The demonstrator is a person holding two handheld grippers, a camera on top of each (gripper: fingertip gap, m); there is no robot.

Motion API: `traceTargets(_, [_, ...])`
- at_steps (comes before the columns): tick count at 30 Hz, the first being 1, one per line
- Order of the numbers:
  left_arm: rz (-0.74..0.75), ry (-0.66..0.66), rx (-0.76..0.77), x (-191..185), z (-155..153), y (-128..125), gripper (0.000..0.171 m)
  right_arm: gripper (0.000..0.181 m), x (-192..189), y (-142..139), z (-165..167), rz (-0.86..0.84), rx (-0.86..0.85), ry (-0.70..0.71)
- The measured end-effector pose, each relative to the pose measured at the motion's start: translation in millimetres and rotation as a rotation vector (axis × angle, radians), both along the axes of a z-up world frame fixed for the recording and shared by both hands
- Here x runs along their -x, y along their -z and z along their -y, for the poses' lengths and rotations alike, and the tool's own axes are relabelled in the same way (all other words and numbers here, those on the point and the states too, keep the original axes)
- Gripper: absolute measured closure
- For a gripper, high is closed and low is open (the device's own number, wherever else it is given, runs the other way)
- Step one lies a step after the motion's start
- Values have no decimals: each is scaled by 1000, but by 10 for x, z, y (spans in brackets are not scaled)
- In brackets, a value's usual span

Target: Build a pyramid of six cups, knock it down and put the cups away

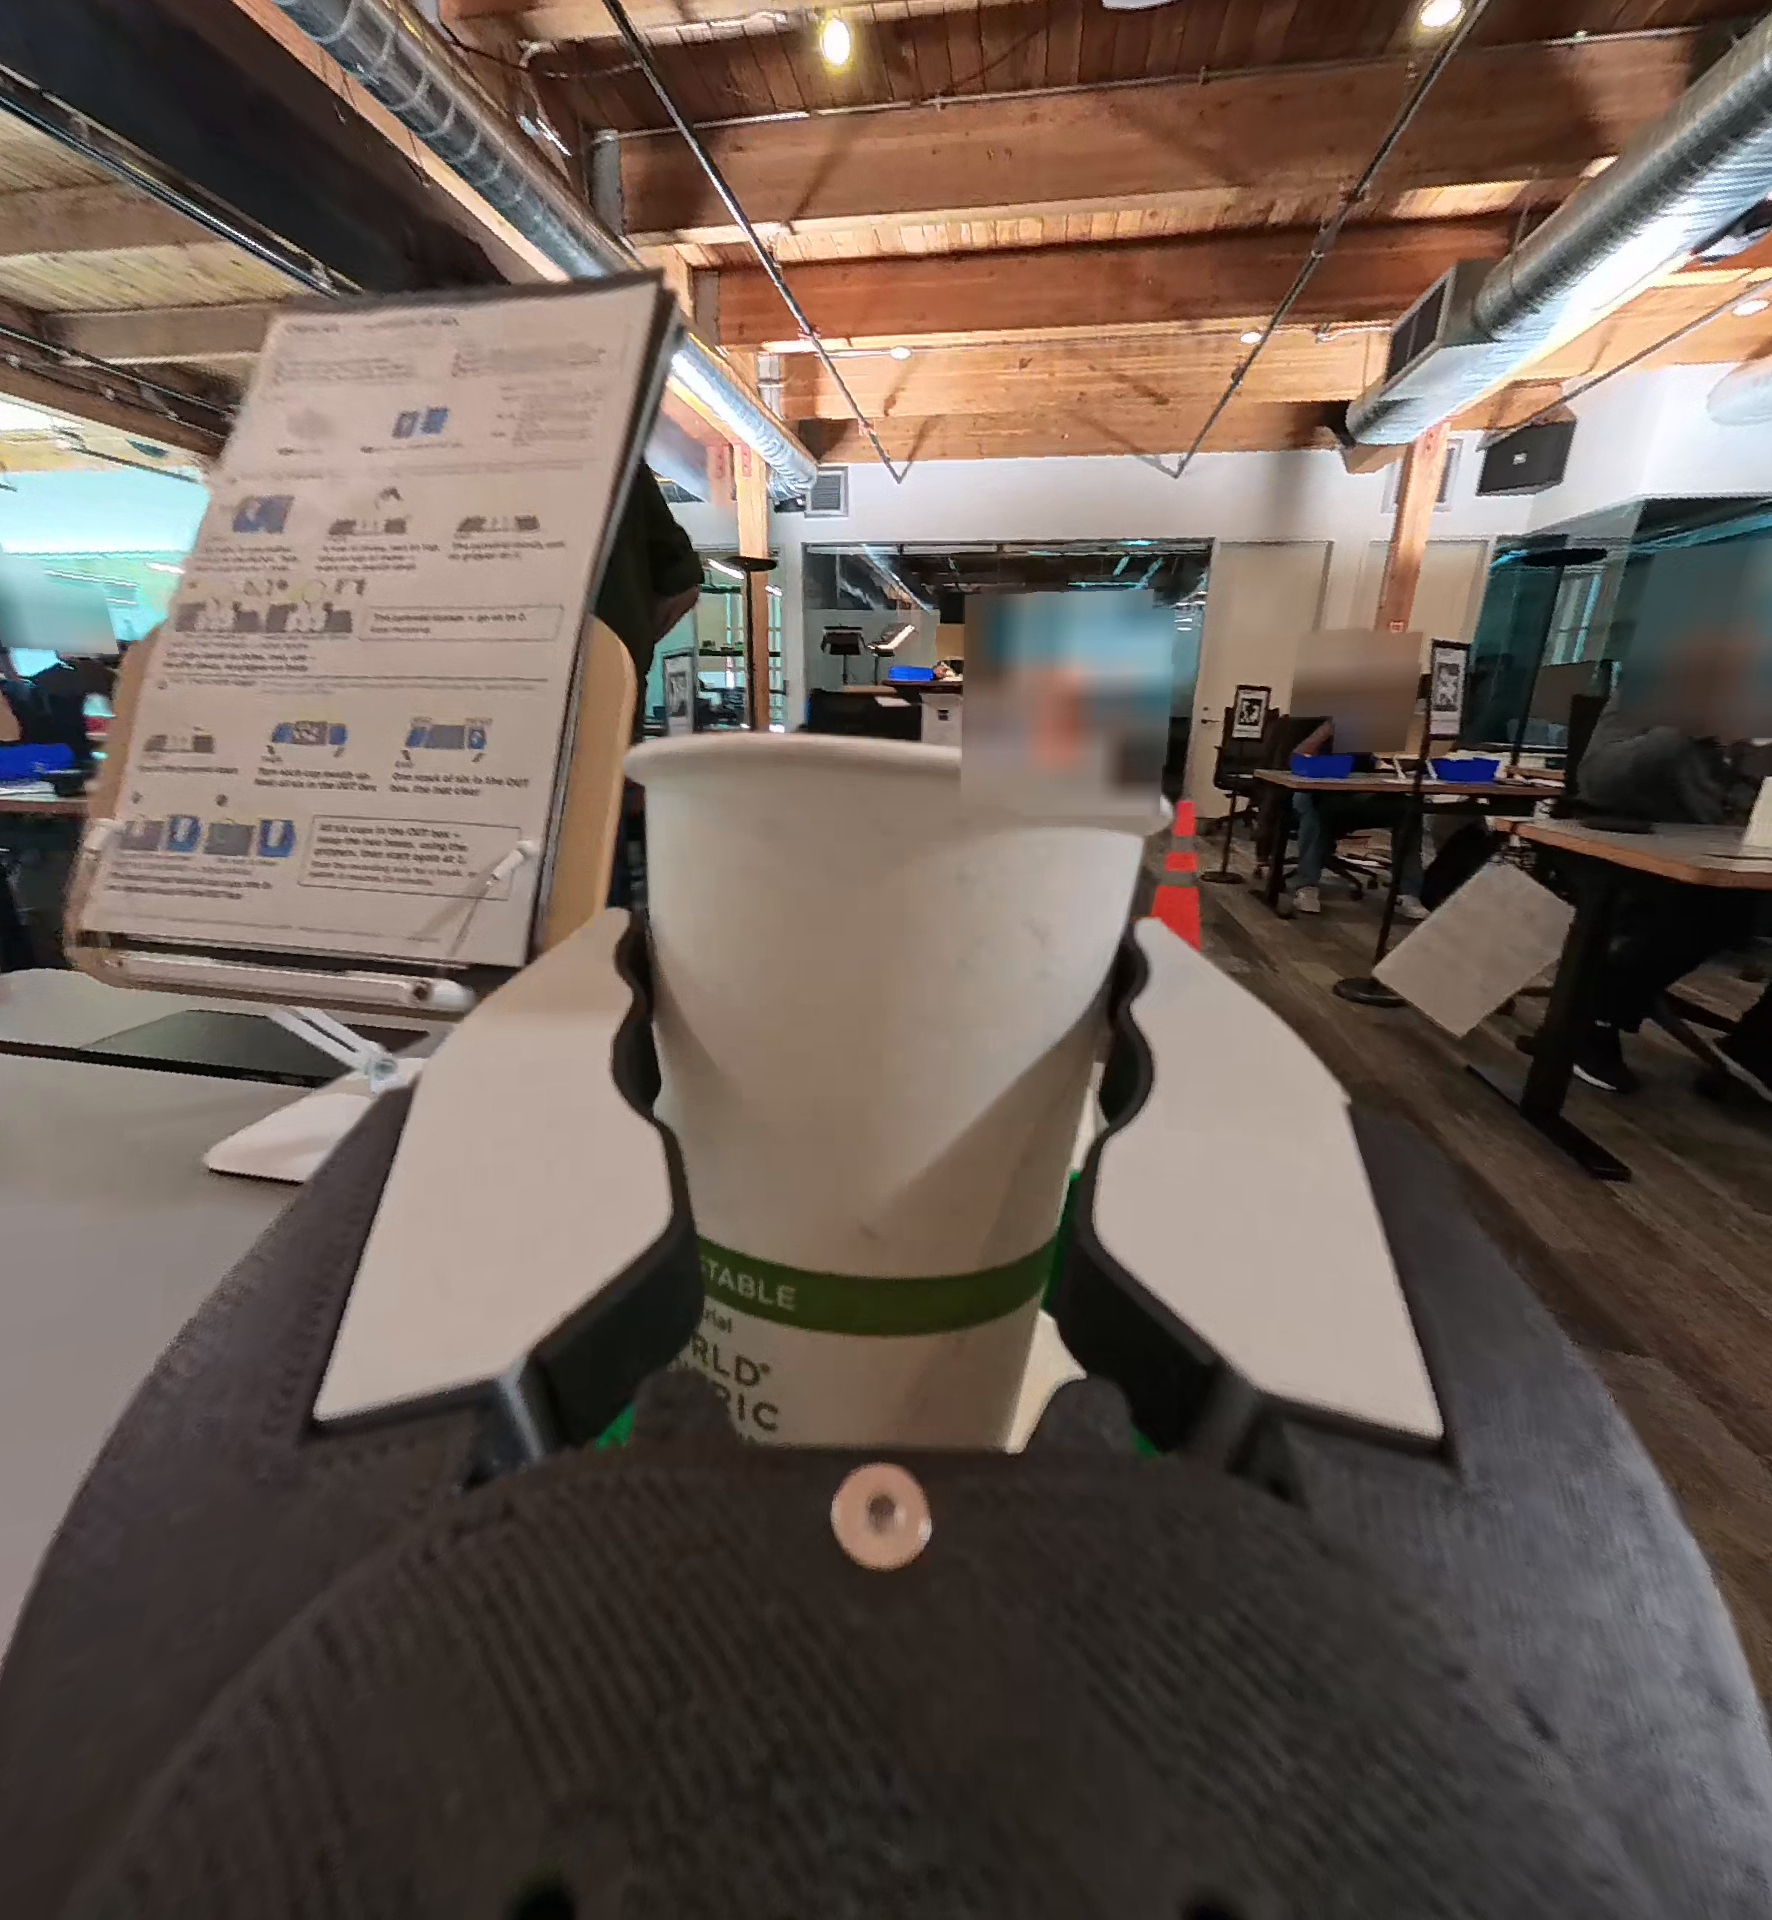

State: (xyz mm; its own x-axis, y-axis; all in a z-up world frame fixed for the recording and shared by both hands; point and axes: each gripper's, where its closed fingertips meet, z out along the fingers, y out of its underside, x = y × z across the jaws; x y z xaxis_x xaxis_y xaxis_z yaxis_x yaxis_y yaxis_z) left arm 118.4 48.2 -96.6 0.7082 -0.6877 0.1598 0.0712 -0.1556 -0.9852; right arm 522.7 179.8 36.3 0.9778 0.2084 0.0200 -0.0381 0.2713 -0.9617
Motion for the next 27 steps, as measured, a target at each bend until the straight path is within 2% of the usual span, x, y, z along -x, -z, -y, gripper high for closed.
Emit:
traceTargets(3, [-2, 8, -2, -24, 14, 0, 103, 96, 207, -258, 119, -27, -40, -93])
traceTargets(5, [7, 23, -1, -61, 40, -12, 103, 96, 479, -502, 251, -75, -89, -204])
traceTargets(8, [39, 61, 5, -154, 107, -47, 103, 96, 1114, -815, 484, -159, -162, -419])
traceTargets(10, [73, 98, 6, -231, 175, -94, 102, 95, 1623, -893, 631, -226, -184, -567])
traceTargets(12, [105, 136, -6, -298, 253, -163, 102, 95, 2167, -823, 762, -265, -166, -714])
traceTargets(14, [117, 142, -37, -321, 303, -231, 102, 96, 2672, -625, 859, -256, -112, -819])
traceTargets(18, [46, 12, -173, -192, 258, -344, 92, 95, 3373, -135, 1000, -174, 10, -935])
traceTargets(21, [-86, -62, -252, -115, 206, -314, 87, 95, 3618, 72, 1082, -172, 81, -1010])
traceTargets(23, [-136, -36, -255, -155, 222, -247, 85, 95, 3703, 119, 1131, -203, 111, -1057])
traceTargets(27, [-21, 72, -194, -278, 323, -280, 88, 95, 3827, 243, 1219, -146, 149, -1121])
